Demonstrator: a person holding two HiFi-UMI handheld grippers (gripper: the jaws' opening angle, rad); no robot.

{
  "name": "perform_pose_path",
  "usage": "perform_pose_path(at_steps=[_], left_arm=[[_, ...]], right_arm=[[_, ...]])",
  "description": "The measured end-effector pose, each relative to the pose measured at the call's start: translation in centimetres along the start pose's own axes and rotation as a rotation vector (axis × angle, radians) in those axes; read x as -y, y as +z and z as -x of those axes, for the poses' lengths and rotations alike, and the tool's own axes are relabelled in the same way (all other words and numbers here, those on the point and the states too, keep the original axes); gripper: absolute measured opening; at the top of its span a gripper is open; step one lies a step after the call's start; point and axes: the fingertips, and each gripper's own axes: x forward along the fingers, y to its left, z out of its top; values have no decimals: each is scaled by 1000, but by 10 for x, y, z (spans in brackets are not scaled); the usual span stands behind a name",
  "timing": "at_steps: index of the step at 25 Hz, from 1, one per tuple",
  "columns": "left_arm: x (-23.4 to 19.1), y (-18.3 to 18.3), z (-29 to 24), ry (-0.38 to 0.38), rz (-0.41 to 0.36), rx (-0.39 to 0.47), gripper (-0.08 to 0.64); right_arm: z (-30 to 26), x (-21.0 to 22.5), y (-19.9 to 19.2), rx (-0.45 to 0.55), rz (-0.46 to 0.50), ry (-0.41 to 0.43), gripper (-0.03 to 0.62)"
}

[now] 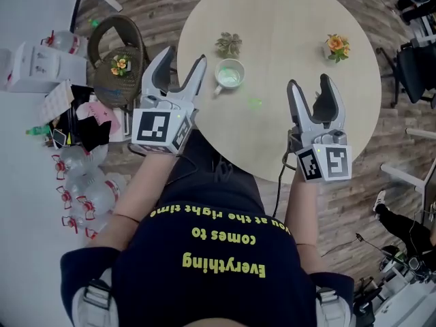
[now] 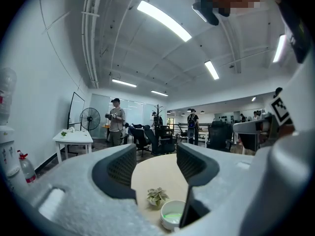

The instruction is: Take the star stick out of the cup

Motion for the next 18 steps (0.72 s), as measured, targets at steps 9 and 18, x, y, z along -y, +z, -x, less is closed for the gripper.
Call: perform_pose_path(at_steps=[9,18], left_arm=[[-12,-6,-37,-112,7,10,96],[-28,-29,-64,-188,27,-37,17]], right_arm=[[-32,-10,-25,-73,-32,-42,311],[-46,-14,-82,-232,-112,-82,310]])
